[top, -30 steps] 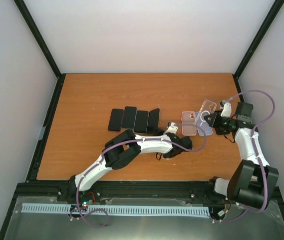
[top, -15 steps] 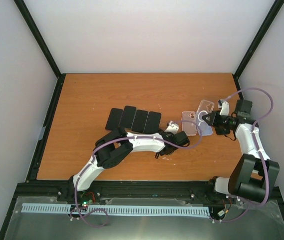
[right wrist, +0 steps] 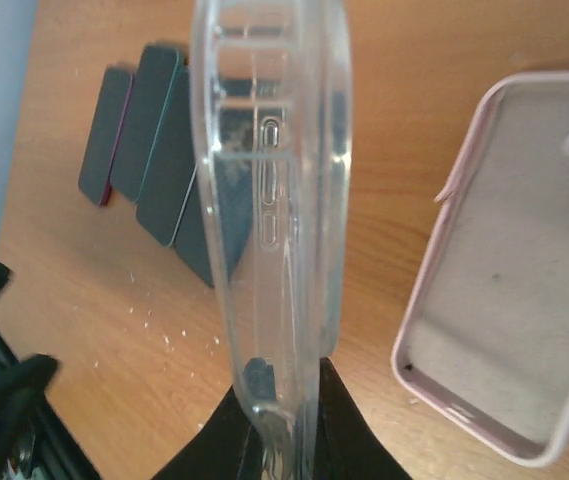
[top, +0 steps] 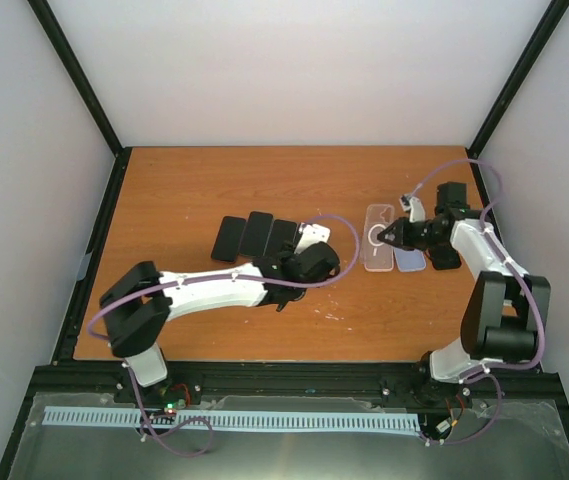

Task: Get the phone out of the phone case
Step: Place the phone case at the center of the board.

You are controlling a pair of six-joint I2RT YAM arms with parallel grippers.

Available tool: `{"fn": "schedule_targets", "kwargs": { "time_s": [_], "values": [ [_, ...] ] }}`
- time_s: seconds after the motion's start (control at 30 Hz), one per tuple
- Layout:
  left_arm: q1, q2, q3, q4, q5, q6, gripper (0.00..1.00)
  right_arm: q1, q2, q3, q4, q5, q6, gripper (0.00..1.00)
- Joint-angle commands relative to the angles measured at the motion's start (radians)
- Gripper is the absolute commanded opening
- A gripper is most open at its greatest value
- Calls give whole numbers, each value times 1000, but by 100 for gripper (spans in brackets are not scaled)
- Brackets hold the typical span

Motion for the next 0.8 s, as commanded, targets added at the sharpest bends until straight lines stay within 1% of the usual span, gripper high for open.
{"fn": "schedule_targets", "kwargs": {
  "time_s": [0.0, 0.17, 0.4, 0.5, 0.77],
  "values": [
    [18, -105, -91, 125, 38, -32, 77, 69, 94, 35, -53, -2, -9, 3],
    [21, -155, -145, 148, 30, -40, 77, 126, 200, 69, -45, 16, 26, 3],
    [23, -155, -168, 147, 28, -53, 77, 173, 341, 139, -38, -34, 78, 3],
    [23, -152, -172, 147, 31, -57, 77, 189, 384, 165, -32, -31, 91, 3],
    [24, -146, -172, 147, 26, -52, 77, 198, 451, 178, -23, -13, 111, 15]
  ]
}}
